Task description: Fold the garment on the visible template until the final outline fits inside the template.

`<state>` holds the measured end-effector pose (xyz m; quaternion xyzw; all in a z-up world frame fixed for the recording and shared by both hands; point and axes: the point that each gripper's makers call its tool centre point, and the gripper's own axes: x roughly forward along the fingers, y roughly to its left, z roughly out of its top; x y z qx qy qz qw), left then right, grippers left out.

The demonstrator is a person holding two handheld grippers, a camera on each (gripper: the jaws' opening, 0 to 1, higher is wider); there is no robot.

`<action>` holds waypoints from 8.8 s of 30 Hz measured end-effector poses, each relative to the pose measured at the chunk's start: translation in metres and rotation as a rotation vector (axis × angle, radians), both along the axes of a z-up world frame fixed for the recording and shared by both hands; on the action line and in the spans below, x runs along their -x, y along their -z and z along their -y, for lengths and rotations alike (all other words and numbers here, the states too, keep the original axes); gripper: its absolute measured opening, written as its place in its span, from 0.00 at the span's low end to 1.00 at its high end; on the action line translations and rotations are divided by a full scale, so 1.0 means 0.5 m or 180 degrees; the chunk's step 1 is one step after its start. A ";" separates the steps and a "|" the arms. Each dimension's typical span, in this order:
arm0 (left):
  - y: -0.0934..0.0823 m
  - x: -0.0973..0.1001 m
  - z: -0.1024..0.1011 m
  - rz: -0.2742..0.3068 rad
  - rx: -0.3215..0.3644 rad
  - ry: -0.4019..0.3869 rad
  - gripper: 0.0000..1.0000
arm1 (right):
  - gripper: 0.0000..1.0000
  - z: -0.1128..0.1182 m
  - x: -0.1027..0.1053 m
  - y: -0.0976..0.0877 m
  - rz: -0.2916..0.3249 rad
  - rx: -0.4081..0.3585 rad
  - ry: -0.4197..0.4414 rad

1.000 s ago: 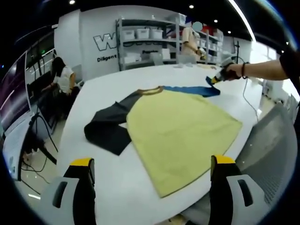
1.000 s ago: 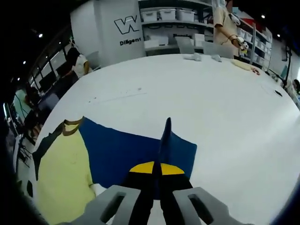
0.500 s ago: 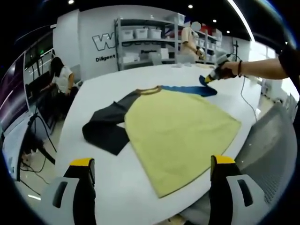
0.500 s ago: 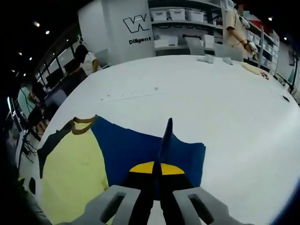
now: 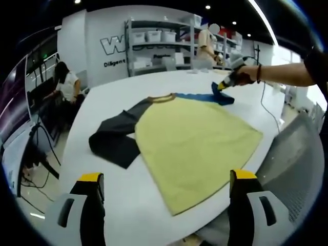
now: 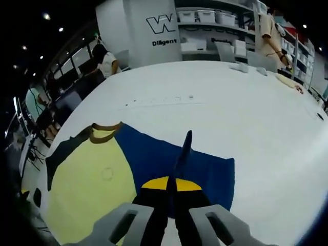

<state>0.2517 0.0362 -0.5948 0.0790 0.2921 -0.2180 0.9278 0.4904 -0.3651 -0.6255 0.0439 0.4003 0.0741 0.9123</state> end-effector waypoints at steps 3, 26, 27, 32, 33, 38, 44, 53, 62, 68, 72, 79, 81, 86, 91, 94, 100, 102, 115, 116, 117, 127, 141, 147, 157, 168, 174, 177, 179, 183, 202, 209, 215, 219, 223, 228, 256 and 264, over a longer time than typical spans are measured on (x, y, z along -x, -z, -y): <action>0.001 0.001 0.001 -0.0015 0.0011 0.0011 0.97 | 0.00 -0.021 -0.002 0.001 -0.0001 -0.0026 -0.0041; 0.006 0.009 0.008 -0.0065 0.0010 0.0052 0.97 | 0.00 -0.165 -0.013 0.006 -0.0002 -0.0090 -0.0440; 0.005 0.009 0.008 -0.0059 0.0016 0.0051 0.97 | 0.00 -0.171 -0.013 0.005 0.0002 -0.0094 -0.0455; 0.006 0.009 0.009 -0.0069 0.0008 0.0058 0.97 | 0.00 -0.198 -0.014 0.006 -0.0008 -0.0126 -0.0523; 0.006 0.009 0.010 -0.0068 0.0007 0.0062 0.97 | 0.00 -0.203 -0.014 0.006 -0.0006 -0.0128 -0.0535; 0.005 0.008 0.014 -0.0061 0.0018 0.0077 0.97 | 0.00 -0.233 -0.013 0.002 -0.0007 -0.0156 -0.0597; 0.006 0.007 0.015 -0.0059 0.0027 0.0079 0.97 | 0.00 -0.269 -0.017 0.002 -0.0012 -0.0161 -0.0693; 0.005 0.007 0.011 -0.0034 0.0037 0.0054 0.96 | 0.00 -0.319 -0.016 -0.002 -0.0012 -0.0215 -0.0787; 0.007 0.007 0.007 -0.0041 0.0029 0.0048 0.96 | 0.00 -0.368 -0.009 -0.003 -0.0016 -0.0214 -0.0910; 0.009 0.007 0.009 -0.0049 0.0035 0.0053 0.96 | 0.00 -0.397 -0.006 -0.007 0.0006 -0.0148 -0.1031; 0.006 0.005 0.011 -0.0034 0.0057 0.0051 0.96 | 0.00 -0.428 -0.003 -0.010 0.0020 -0.0157 -0.1123; 0.004 0.006 0.008 -0.0023 0.0083 0.0036 0.96 | 0.00 -0.465 0.004 -0.008 0.0015 -0.0172 -0.1233; 0.004 0.007 0.007 -0.0023 0.0095 0.0027 0.96 | 0.00 -0.473 0.005 -0.006 0.0008 -0.0163 -0.1262; 0.006 0.006 0.006 -0.0029 0.0094 0.0019 0.96 | 0.00 -0.495 0.010 -0.001 -0.0011 -0.0175 -0.1316; 0.006 0.004 0.006 -0.0029 0.0080 0.0029 0.96 | 0.00 -0.514 0.015 0.000 -0.0014 -0.0176 -0.1387; 0.006 0.004 0.006 -0.0029 0.0089 0.0024 0.96 | 0.00 -0.526 0.019 0.001 -0.0021 -0.0180 -0.1425; 0.008 0.006 0.004 -0.0038 0.0081 0.0021 0.96 | 0.00 -0.543 0.030 0.003 -0.0030 -0.0174 -0.1495; 0.008 0.006 0.004 -0.0040 0.0085 0.0015 0.96 | 0.00 -0.549 0.034 0.002 -0.0028 -0.0181 -0.1517; 0.009 0.009 0.008 -0.0045 0.0084 0.0026 0.95 | 0.00 -0.584 0.070 0.004 -0.0021 -0.0137 -0.1750; 0.009 0.009 0.008 -0.0044 0.0083 0.0024 0.96 | 0.00 -0.585 0.073 0.006 -0.0022 -0.0121 -0.1766; 0.009 0.009 0.009 -0.0041 0.0087 0.0031 0.95 | 0.00 -0.586 0.078 0.008 -0.0024 -0.0103 -0.1786; 0.008 0.010 0.011 -0.0042 0.0100 0.0037 0.95 | 0.00 -0.600 0.115 0.013 -0.0002 -0.0010 -0.1973; 0.009 0.014 0.009 -0.0043 0.0118 0.0017 0.95 | 0.00 -0.607 0.125 0.028 -0.0009 0.0083 -0.2058; 0.009 0.014 0.006 -0.0038 0.0122 0.0001 0.95 | 0.00 -0.614 0.132 0.032 -0.0029 0.0046 -0.2096; 0.009 0.010 0.008 -0.0039 0.0111 0.0017 0.95 | 0.00 -0.617 0.133 0.039 0.0029 0.0036 -0.2163; 0.003 0.004 -0.005 0.0006 0.0099 -0.0066 0.99 | 0.44 -0.583 0.109 0.020 0.0253 0.0100 -0.1956; 0.002 -0.001 -0.006 0.0015 0.0080 -0.0068 0.99 | 0.67 -0.561 0.101 0.013 0.0290 0.0054 -0.1793; 0.000 -0.003 -0.004 0.0024 0.0076 -0.0051 0.99 | 0.79 -0.546 0.093 0.008 0.0341 -0.0026 -0.1658; -0.002 -0.004 -0.001 0.0047 0.0073 -0.0026 0.99 | 0.84 -0.534 0.091 0.009 0.0351 -0.0010 -0.1622; -0.003 -0.006 0.002 0.0047 0.0073 -0.0011 0.99 | 0.88 -0.511 0.088 0.015 0.0325 0.0016 -0.1538; -0.002 -0.003 -0.003 0.0030 0.0048 0.0042 0.99 | 0.93 -0.381 0.078 -0.002 0.0362 0.0129 -0.1232; 0.000 -0.004 -0.003 0.0020 0.0049 0.0043 0.99 | 0.92 -0.321 0.079 0.018 0.0271 0.0140 -0.1050; 0.002 -0.002 0.001 0.0003 0.0040 0.0065 0.99 | 0.90 -0.273 0.075 0.034 0.0170 0.0007 -0.0798; 0.001 -0.002 0.003 0.0004 0.0041 0.0077 0.99 | 0.88 -0.240 0.071 0.041 0.0181 0.0067 -0.0694; 0.004 -0.003 0.006 -0.0008 0.0029 0.0098 0.99 | 0.80 -0.210 0.070 0.055 0.0149 0.0110 -0.0609; 0.005 -0.005 0.007 -0.0015 0.0031 0.0092 0.99 | 0.66 -0.190 0.073 0.067 0.0113 0.0105 -0.0502; 0.007 -0.005 -0.001 -0.0045 0.0012 0.0036 0.98 | 0.05 -0.131 0.094 0.107 0.0017 0.0190 -0.0204; 0.008 -0.006 -0.004 -0.0053 0.0010 0.0017 0.98 | 0.00 -0.108 0.093 0.095 -0.0008 0.0317 -0.0354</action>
